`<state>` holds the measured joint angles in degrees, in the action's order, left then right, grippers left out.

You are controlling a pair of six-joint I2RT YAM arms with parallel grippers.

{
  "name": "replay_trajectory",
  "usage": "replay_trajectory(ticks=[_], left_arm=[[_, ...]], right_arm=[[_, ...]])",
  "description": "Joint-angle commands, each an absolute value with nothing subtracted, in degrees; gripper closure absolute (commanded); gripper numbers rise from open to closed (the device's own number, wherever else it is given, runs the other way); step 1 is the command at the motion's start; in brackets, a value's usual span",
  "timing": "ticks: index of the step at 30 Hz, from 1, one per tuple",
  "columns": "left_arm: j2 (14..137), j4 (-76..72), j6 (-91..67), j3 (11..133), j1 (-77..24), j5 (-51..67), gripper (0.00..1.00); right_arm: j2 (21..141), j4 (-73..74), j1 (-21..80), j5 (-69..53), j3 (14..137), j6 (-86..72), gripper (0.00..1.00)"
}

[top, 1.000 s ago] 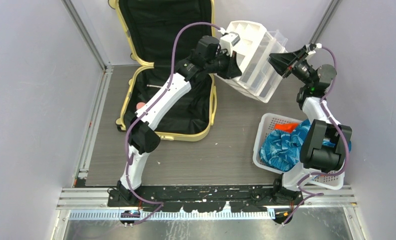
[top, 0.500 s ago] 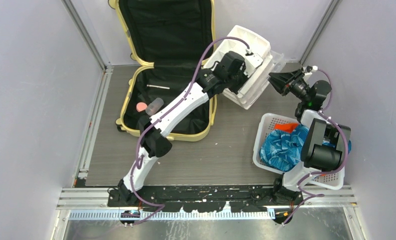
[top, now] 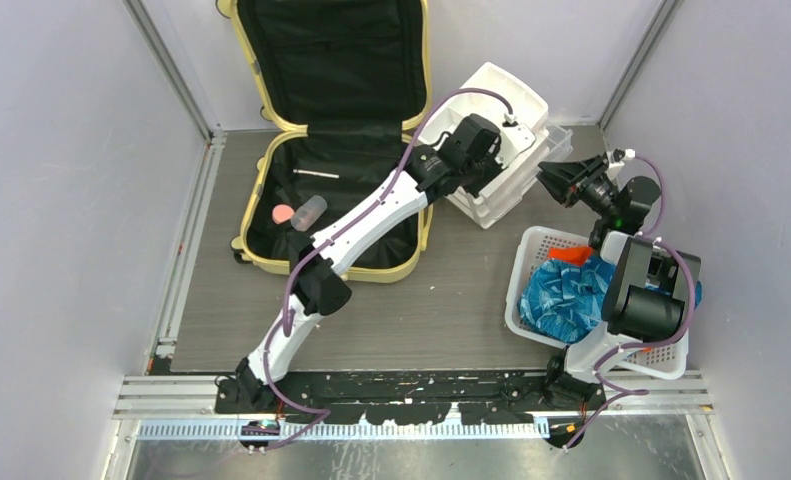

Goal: Open, take out, and arrange the luggage
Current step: Place the storage box at the corner of the board.

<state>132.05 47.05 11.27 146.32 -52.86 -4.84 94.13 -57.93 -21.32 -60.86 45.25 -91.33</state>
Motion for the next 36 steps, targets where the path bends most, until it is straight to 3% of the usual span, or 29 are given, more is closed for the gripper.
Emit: replay_trajectory(ticks=[1, 10, 15, 20, 27, 32, 36], left_arm=[[133.08, 42.13, 16.63, 149.48, -54.45, -0.69, 1.0], [134.63, 38.22, 13.54, 149.94, -54.14, -1.54, 0.99], [134.85, 35.94, 11.78, 150.01, -54.14, -0.86, 0.94], [135.11, 34.47, 10.71, 150.39, -54.05, -0.44, 0.9], [135.44, 33.69, 10.03, 150.38, -54.05, -0.26, 0.87], [135.41, 32.18, 9.32, 150.38, -54.05, -0.26, 0.86], [135.75, 31.16, 8.67, 150.38, -54.05, 1.43, 0.85]], right_arm=[[89.71, -57.5, -21.72, -61.26, 44.66, -86.09, 0.64], [84.81, -47.0, -26.06, -62.13, 43.47, -76.86, 0.61], [79.0, -29.65, -27.76, -62.21, 44.58, -64.28, 0.59], [76.12, -6.9, -29.07, -59.09, 48.59, -46.8, 0.48], [75.54, -2.93, -31.05, -60.76, 49.53, -42.65, 0.4], [73.04, 13.81, -31.76, -60.86, 55.86, -25.64, 0.37], [72.16, 26.77, -31.35, -52.93, 64.11, -13.18, 0.33]])
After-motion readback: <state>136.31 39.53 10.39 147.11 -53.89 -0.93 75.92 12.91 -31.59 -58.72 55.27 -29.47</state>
